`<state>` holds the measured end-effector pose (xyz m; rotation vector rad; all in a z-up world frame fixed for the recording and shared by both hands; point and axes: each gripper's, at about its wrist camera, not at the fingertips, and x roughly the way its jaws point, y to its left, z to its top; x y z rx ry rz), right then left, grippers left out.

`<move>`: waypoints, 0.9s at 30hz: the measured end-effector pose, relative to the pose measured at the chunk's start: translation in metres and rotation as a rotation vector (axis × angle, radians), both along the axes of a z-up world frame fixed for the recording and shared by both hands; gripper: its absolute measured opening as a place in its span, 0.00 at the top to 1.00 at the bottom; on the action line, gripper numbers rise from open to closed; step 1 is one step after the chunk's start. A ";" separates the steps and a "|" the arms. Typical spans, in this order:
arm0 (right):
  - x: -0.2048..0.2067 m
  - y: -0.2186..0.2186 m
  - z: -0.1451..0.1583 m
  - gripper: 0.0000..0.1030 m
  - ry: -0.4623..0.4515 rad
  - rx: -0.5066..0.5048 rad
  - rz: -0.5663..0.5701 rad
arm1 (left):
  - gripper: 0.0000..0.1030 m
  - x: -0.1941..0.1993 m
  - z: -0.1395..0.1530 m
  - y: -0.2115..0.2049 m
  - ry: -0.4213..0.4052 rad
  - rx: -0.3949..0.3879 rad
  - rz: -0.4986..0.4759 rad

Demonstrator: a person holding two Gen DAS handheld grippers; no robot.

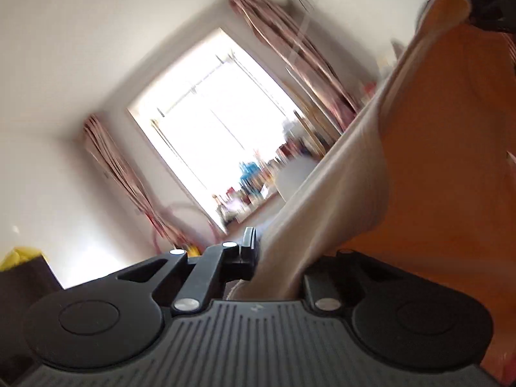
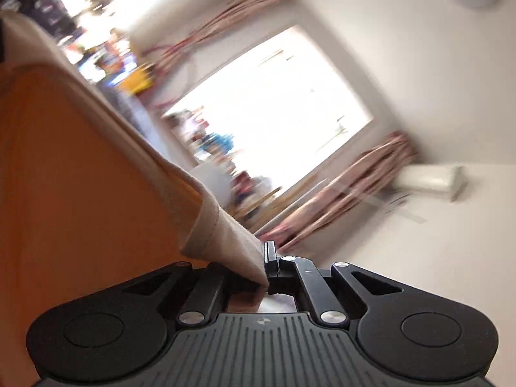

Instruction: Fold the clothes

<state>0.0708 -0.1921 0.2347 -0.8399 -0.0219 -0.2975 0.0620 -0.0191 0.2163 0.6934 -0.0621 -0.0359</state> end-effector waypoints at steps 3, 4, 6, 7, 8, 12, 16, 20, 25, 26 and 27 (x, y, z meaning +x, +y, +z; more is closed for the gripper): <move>-0.028 -0.010 0.105 0.96 -0.282 0.056 0.057 | 0.88 -0.020 0.085 -0.003 -0.202 -0.058 -0.025; -0.040 -0.012 0.117 0.96 -0.326 0.049 0.080 | 0.88 -0.029 0.108 -0.001 -0.262 -0.077 -0.037; -0.062 -0.018 0.125 0.96 -0.374 0.036 0.126 | 0.88 -0.045 0.125 0.004 -0.324 -0.069 -0.060; -0.069 -0.022 0.113 0.96 -0.361 0.027 0.147 | 0.88 -0.052 0.121 0.008 -0.331 -0.043 -0.070; -0.075 -0.025 0.101 0.96 -0.344 0.017 0.167 | 0.88 -0.058 0.105 0.012 -0.322 0.005 -0.073; -0.089 -0.027 -0.018 0.96 -0.095 -0.114 0.230 | 0.88 -0.081 -0.006 0.032 -0.142 0.196 -0.090; -0.130 -0.013 -0.171 0.96 0.276 -0.202 0.335 | 0.88 -0.119 -0.145 0.059 0.141 0.311 -0.118; -0.189 0.009 -0.293 0.96 0.576 -0.164 0.407 | 0.88 -0.160 -0.271 0.080 0.465 0.409 -0.136; -0.228 0.020 -0.352 0.96 0.688 -0.086 0.401 | 0.89 -0.197 -0.328 0.088 0.548 0.473 -0.124; -0.231 0.019 -0.351 0.96 0.688 -0.064 0.401 | 0.87 -0.197 -0.323 0.088 0.572 0.447 -0.121; -0.231 0.017 -0.343 0.96 0.686 -0.030 0.400 | 0.86 -0.196 -0.314 0.088 0.593 0.405 -0.120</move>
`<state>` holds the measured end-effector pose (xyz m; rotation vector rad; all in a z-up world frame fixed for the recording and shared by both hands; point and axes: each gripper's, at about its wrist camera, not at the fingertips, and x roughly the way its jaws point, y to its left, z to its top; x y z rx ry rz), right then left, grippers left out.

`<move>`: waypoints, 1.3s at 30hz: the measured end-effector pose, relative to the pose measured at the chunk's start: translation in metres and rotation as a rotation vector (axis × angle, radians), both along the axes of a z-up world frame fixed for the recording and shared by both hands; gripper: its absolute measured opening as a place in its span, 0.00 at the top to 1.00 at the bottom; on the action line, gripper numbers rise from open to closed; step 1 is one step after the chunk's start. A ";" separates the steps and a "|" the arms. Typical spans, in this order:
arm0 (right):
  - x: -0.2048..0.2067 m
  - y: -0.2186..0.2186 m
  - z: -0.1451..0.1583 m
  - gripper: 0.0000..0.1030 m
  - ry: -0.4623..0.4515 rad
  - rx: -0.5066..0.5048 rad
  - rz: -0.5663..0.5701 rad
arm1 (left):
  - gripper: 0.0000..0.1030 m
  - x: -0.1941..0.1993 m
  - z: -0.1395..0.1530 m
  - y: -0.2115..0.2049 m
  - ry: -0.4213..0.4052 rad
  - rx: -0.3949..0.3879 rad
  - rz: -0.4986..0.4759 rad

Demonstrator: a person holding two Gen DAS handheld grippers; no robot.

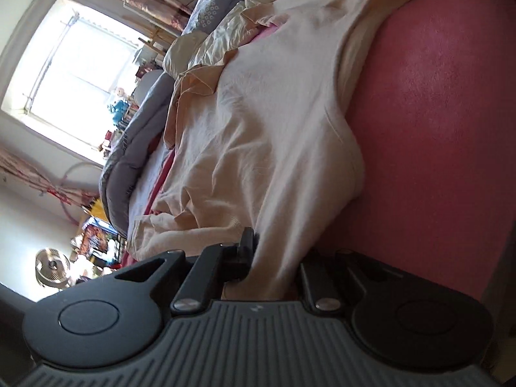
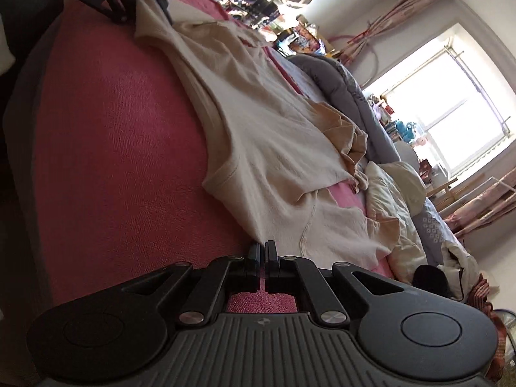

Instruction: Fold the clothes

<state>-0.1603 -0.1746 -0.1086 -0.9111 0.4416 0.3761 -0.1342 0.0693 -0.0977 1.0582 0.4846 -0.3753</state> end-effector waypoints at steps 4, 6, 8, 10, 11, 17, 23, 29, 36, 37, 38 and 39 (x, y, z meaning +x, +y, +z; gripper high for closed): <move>0.002 -0.016 0.031 0.96 -0.007 0.075 -0.038 | 0.81 0.004 0.035 0.012 0.033 -0.098 0.051; 0.001 -0.029 0.046 0.96 0.003 0.114 -0.059 | 0.79 0.003 0.044 0.016 0.047 -0.123 0.073; 0.006 -0.039 0.051 0.94 0.037 0.166 -0.083 | 0.78 -0.003 0.050 0.018 0.064 -0.119 0.090; 0.007 -0.044 0.053 0.93 0.069 0.239 -0.116 | 0.76 -0.012 0.046 0.023 0.088 -0.102 0.101; 0.007 -0.048 0.054 0.92 0.085 0.276 -0.132 | 0.74 -0.016 0.043 0.025 0.103 -0.093 0.105; 0.031 -0.085 0.071 0.65 0.132 0.595 -0.328 | 0.65 -0.047 0.042 0.052 0.136 -0.114 0.205; 0.130 -0.137 0.065 0.53 0.026 0.886 -0.668 | 0.59 -0.021 0.094 0.072 0.058 -0.490 0.392; 0.236 -0.166 0.066 0.32 -0.070 0.943 -0.818 | 0.48 0.044 0.105 0.005 0.010 -0.641 0.324; 0.375 -0.192 0.035 0.28 0.083 0.820 -0.954 | 0.45 0.095 0.026 -0.024 0.133 -0.659 0.394; 0.389 -0.192 0.027 0.28 0.128 0.811 -0.963 | 0.44 0.095 0.021 -0.017 0.135 -0.711 0.408; 0.397 -0.190 0.020 0.45 0.182 0.818 -0.939 | 0.43 0.095 0.020 -0.012 0.140 -0.741 0.412; 0.397 -0.182 0.017 0.79 0.199 0.822 -0.901 | 0.42 0.095 0.019 -0.008 0.144 -0.770 0.416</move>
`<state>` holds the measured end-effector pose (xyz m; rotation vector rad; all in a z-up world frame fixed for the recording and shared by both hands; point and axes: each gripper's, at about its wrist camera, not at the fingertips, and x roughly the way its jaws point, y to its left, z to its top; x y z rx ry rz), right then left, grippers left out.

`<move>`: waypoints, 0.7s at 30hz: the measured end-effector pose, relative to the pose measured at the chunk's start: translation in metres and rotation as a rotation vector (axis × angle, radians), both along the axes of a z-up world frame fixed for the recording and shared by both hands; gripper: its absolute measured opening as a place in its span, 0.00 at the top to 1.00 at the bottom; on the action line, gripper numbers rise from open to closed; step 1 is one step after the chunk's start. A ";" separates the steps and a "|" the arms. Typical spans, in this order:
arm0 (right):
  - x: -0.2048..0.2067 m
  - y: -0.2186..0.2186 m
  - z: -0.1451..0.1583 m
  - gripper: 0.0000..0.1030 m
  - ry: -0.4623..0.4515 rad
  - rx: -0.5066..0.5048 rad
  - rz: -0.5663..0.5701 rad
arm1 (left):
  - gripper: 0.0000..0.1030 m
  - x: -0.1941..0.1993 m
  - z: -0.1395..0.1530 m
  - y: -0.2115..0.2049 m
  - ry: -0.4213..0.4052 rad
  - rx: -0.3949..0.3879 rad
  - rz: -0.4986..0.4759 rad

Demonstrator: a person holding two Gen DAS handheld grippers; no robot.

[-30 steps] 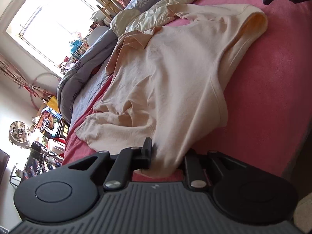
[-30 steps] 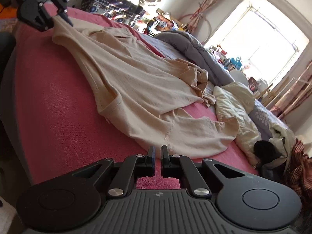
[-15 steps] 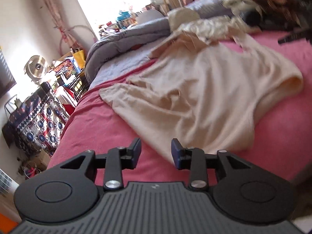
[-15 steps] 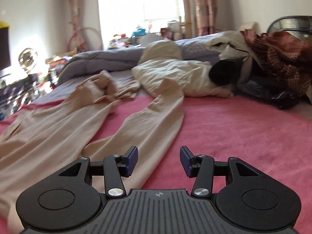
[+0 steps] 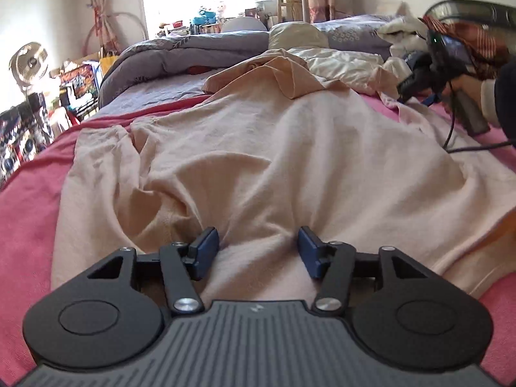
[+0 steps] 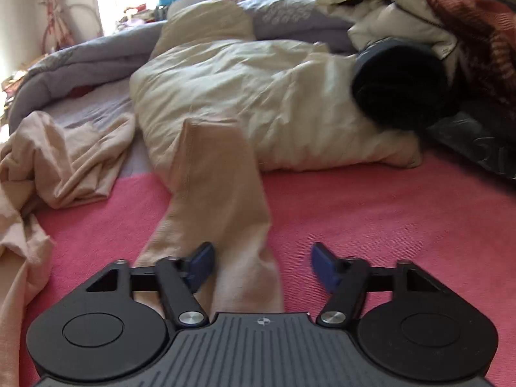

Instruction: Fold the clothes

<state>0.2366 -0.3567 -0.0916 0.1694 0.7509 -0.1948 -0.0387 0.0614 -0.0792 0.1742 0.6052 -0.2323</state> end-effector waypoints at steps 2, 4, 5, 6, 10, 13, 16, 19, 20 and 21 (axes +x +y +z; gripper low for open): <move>-0.011 0.015 0.001 0.96 -0.021 -0.081 0.013 | 0.41 -0.001 -0.002 0.002 -0.009 -0.009 0.004; -0.033 0.011 0.016 0.96 -0.076 -0.103 -0.031 | 0.41 -0.004 -0.003 -0.002 -0.024 0.014 0.006; -0.047 0.006 0.027 0.96 -0.110 -0.117 -0.065 | 0.41 -0.004 -0.002 -0.003 -0.025 0.016 0.008; -0.062 0.001 0.038 0.96 -0.146 -0.132 -0.099 | 0.41 -0.004 0.000 -0.004 -0.023 0.018 0.012; -0.132 -0.045 0.092 0.96 -0.274 -0.210 -0.202 | 0.40 -0.007 0.010 -0.010 -0.025 0.056 0.009; -0.173 -0.064 0.116 0.96 -0.289 -0.323 -0.213 | 0.39 -0.015 0.020 -0.009 -0.037 0.072 0.004; -0.185 -0.079 0.118 0.95 -0.219 -0.358 -0.221 | 0.37 -0.030 0.034 -0.005 -0.071 0.087 0.008; -0.190 -0.089 0.093 0.66 -0.087 -0.302 -0.201 | 0.30 -0.047 0.046 0.005 -0.106 0.124 0.039; -0.196 -0.083 0.085 0.44 -0.071 -0.313 -0.187 | 0.30 -0.053 0.049 0.009 -0.114 0.134 0.052; -0.210 -0.073 0.078 0.33 -0.081 -0.340 -0.164 | 0.30 -0.060 0.052 0.016 -0.110 0.130 0.062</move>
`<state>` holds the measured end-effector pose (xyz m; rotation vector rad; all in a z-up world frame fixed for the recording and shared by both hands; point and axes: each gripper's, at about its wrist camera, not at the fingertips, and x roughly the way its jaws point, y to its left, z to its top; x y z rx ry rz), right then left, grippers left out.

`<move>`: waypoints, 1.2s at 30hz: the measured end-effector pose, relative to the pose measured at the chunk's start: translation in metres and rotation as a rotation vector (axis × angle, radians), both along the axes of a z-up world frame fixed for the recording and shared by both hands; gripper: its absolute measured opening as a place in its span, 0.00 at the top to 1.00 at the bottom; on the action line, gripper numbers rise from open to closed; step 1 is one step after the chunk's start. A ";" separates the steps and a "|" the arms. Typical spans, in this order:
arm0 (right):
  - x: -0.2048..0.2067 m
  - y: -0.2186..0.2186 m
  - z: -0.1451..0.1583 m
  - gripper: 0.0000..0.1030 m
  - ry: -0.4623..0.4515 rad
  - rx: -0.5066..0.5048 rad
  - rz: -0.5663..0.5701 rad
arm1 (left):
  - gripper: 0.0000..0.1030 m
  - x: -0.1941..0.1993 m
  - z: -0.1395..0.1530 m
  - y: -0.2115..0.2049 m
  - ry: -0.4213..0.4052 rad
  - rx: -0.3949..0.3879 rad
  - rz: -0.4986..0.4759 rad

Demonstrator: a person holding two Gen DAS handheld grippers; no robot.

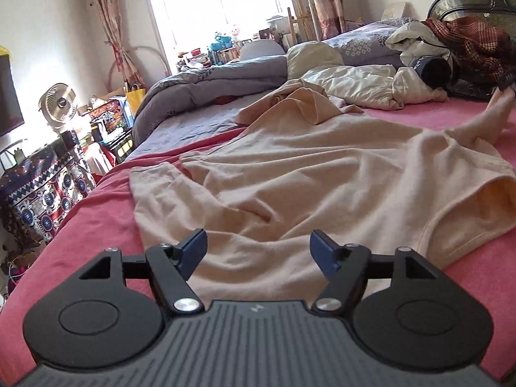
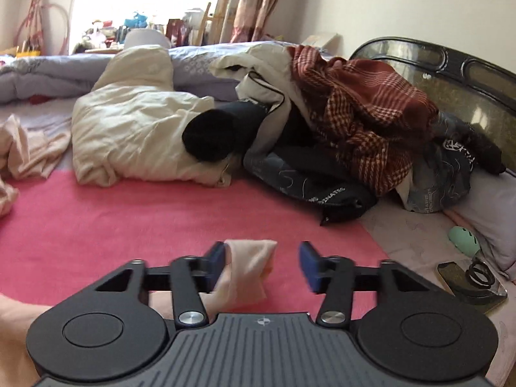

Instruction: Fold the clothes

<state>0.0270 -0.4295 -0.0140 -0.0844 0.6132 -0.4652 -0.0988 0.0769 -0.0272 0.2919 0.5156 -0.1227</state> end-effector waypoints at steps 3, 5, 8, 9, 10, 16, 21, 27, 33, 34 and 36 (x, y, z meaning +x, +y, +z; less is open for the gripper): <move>-0.057 0.065 -0.007 0.31 -0.043 -0.108 0.180 | 0.29 -0.025 0.004 0.010 0.004 -0.005 -0.021; -0.104 0.120 -0.009 0.26 -0.089 -0.134 0.356 | 0.27 -0.043 0.006 0.013 0.002 0.000 -0.045; -0.166 0.208 -0.017 0.16 -0.139 -0.155 0.579 | 0.26 -0.057 0.002 -0.006 0.000 0.049 -0.090; -0.174 0.230 -0.021 0.16 -0.141 -0.158 0.622 | 0.23 -0.060 -0.002 -0.016 -0.007 0.076 -0.105; -0.177 0.250 -0.028 0.16 -0.137 -0.175 0.630 | 0.21 -0.063 -0.005 -0.025 -0.014 0.103 -0.119; -0.163 0.316 -0.069 0.74 -0.062 -0.393 0.509 | 0.20 -0.051 -0.028 -0.069 -0.117 0.278 -0.078; -0.165 0.292 -0.057 0.85 -0.076 -0.402 0.398 | 0.22 -0.040 -0.037 -0.080 -0.175 0.374 -0.034; -0.200 0.286 -0.010 0.85 -0.221 -0.458 0.438 | 0.70 -0.051 -0.013 -0.073 -0.169 0.372 -0.129; -0.227 0.282 -0.012 0.85 -0.110 -0.400 0.563 | 0.78 -0.073 -0.025 -0.046 0.138 0.229 -0.248; -0.227 0.281 -0.021 0.86 -0.055 -0.388 0.593 | 0.79 -0.078 -0.030 -0.042 0.170 0.210 -0.256; -0.231 0.281 -0.036 0.87 0.052 -0.323 0.698 | 0.79 -0.084 -0.027 -0.030 0.176 0.151 -0.253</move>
